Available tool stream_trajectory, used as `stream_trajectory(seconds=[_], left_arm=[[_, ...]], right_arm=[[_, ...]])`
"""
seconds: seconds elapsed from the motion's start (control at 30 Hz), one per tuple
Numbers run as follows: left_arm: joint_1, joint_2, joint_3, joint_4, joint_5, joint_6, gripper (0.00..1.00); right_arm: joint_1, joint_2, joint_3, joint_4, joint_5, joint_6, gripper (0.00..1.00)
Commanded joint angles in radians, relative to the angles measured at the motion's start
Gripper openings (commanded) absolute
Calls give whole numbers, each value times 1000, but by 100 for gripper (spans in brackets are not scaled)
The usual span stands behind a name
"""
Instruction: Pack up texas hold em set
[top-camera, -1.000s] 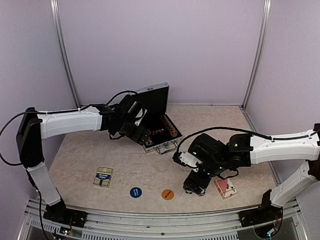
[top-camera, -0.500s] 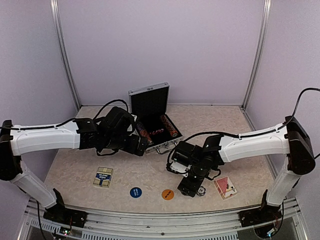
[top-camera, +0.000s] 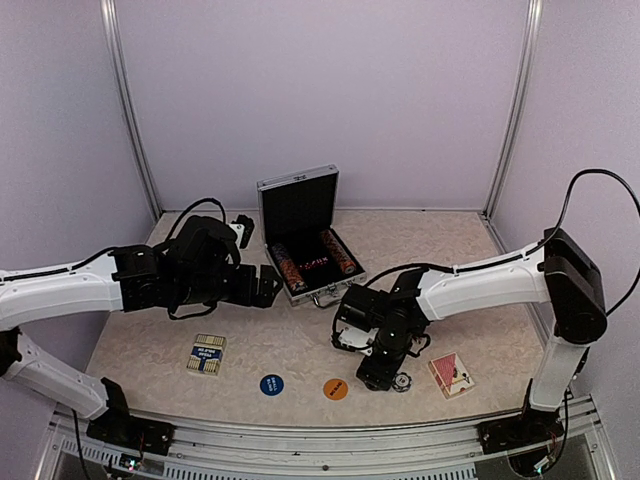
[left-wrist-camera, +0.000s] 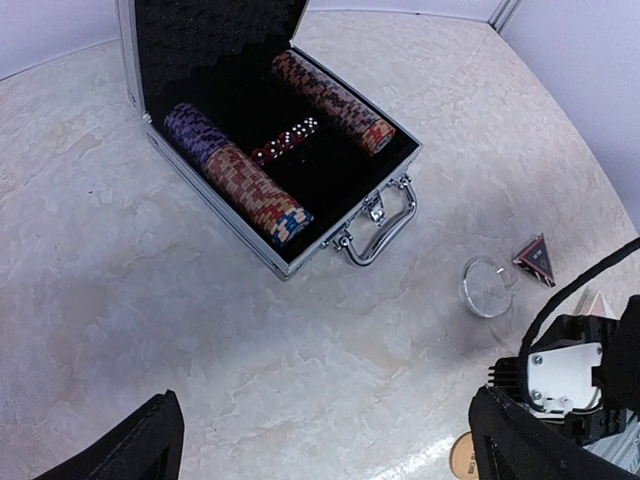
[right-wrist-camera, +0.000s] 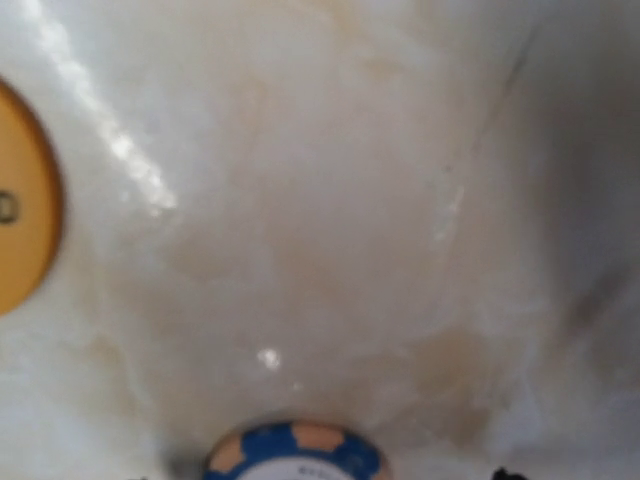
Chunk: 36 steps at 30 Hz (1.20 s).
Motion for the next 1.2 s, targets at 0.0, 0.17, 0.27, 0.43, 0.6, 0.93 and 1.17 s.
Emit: stream_trajectory(seconds=[0.0, 0.17, 0.27, 0.43, 0.6, 0.93, 1.17], left_arm=[[-7, -38, -8, 9, -26, -19, 99], [-7, -50, -11, 12, -28, -21, 99], [-7, -50, -15, 15, -29, -22, 99], [-7, -53, -16, 18, -32, -26, 99], [-7, -53, -15, 20, -32, -38, 99], [1, -31, -57, 72, 62, -93, 99], [48, -4, -146, 237, 274, -135, 99]], right_arm=[[-7, 30, 1, -17, -16, -9, 72], [-6, 46, 3, -18, -54, -9, 69], [-6, 58, -1, -21, -58, -8, 64], [-7, 68, -4, -32, -74, -8, 52], [-6, 73, 11, -44, -63, -11, 40], [0, -51, 30, 33, 32, -13, 38], [11, -162, -10, 102, 82, -13, 38]])
